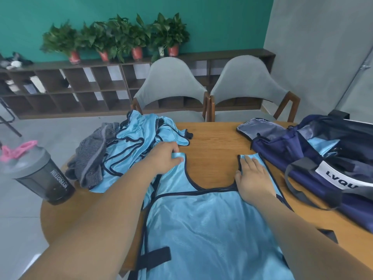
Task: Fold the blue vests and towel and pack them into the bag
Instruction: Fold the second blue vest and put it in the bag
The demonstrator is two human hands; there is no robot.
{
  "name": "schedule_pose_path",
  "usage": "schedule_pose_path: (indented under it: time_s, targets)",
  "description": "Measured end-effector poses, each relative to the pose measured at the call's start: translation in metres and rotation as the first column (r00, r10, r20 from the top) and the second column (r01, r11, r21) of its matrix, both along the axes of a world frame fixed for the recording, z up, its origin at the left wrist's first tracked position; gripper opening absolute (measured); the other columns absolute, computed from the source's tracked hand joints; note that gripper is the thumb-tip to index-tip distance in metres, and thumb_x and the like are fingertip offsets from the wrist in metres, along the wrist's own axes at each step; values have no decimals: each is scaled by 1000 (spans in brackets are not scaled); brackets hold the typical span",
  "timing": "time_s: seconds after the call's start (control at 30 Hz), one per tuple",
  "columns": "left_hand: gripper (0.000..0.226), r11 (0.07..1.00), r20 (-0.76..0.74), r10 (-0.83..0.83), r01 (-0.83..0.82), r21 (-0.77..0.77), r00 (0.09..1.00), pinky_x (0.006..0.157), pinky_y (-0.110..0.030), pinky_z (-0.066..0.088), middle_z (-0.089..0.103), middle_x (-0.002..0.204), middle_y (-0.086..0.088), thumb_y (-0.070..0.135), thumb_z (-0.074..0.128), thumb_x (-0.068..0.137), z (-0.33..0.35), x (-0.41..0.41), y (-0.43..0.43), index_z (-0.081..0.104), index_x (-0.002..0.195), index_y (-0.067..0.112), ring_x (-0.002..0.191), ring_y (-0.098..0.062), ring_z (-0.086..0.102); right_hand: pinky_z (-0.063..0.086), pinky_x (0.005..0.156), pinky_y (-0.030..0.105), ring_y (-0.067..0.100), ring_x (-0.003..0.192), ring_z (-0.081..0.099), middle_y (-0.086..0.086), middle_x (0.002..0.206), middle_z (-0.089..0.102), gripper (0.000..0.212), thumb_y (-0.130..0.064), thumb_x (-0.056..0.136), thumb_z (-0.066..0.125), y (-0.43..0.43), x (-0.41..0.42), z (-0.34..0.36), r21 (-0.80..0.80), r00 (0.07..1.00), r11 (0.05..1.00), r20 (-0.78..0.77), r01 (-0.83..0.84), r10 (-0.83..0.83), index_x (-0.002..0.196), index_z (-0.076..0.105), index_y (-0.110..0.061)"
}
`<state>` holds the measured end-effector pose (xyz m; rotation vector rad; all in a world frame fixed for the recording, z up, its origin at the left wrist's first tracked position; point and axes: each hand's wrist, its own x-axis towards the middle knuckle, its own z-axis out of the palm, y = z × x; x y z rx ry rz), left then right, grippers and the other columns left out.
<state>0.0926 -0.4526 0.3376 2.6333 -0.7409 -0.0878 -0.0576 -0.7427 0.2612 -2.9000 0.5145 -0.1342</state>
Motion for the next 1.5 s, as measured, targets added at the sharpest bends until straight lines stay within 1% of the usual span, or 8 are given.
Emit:
schedule_pose_path:
  time_s: [0.23, 0.43, 0.63, 0.73, 0.87, 1.07, 1.3, 1.5]
  targets:
    - [20, 971, -216, -40, -13, -239, 976, 106, -41, 50, 68, 124, 7, 27, 85, 89, 7, 13, 7, 70, 102, 32, 125, -11, 61, 14, 130, 42, 24, 160, 11, 3, 173, 19, 63, -42, 107, 26, 0, 1, -1, -2, 1000, 1000, 5, 14, -14, 164, 25, -17]
    - [23, 973, -333, -50, -29, -229, 942, 101, -41, 56, 75, 105, 13, 11, 76, 96, 23, 22, 13, 74, 111, 28, 109, -11, 69, 13, 130, 40, 23, 160, 12, 3, 173, 18, 63, -42, 107, 26, 1, 1, 1, -15, 1000, 1000, 10, 23, -22, 165, 24, -17]
    - [25, 952, 316, -155, 56, 300, 936, 92, -36, 47, 71, 111, 10, 26, 71, 99, 26, 14, 5, 69, 124, 26, 105, -18, 61, 12, 130, 40, 23, 160, 12, 3, 173, 19, 62, -42, 108, 27, 2, 1, 2, -30, 1000, 999, 14, 22, -22, 165, 25, -17]
    - [41, 960, 557, -92, -76, 270, 826, 91, -39, 47, 64, 115, 0, 2, 73, 86, 3, -10, -6, 69, 122, 19, 108, -26, 55, 13, 130, 41, 24, 160, 13, 2, 173, 19, 62, -42, 107, 29, 2, 1, 1, -19, 999, 999, 24, 29, -28, 164, 26, -18]
    - [60, 984, 407, 61, -124, 129, 911, 101, -38, 48, 59, 127, -8, -13, 64, 76, -43, -68, -29, 62, 132, 9, 118, -27, 54, 13, 129, 45, 29, 159, 12, 3, 173, 19, 62, -46, 107, 29, 3, 1, -1, -40, 998, 998, 13, 56, -55, 164, 27, -22]
    - [68, 958, 160, 196, -224, 182, 968, 131, -45, 9, 22, 171, -13, 45, 25, 109, -79, -78, -29, 24, 164, 3, 161, -30, 12, 10, 129, 47, 35, 159, 5, 13, 173, 14, 61, -51, 106, 28, 2, 2, -3, -10, 997, 997, -31, 75, -75, 164, 24, -31]
    - [75, 923, 43, 130, -137, 360, 991, 130, -48, -8, -20, 174, -2, 60, 6, 107, -71, -73, -29, -11, 167, 18, 158, -25, -26, 18, 128, 46, 29, 160, 9, 5, 173, 16, 70, -56, 104, 9, -2, 8, 6, -30, 999, 999, -21, -34, 34, 163, 28, -24]
    - [75, 934, 52, 101, -112, 340, 994, 131, -47, -7, -16, 175, -3, 62, 7, 107, -68, -71, -30, -5, 168, 20, 159, -25, -22, 8, 129, 48, 32, 160, 1, 8, 174, 6, 64, -57, 108, 18, -11, 19, 4, 7, 996, 1000, -86, 6, -6, 165, 16, -28]
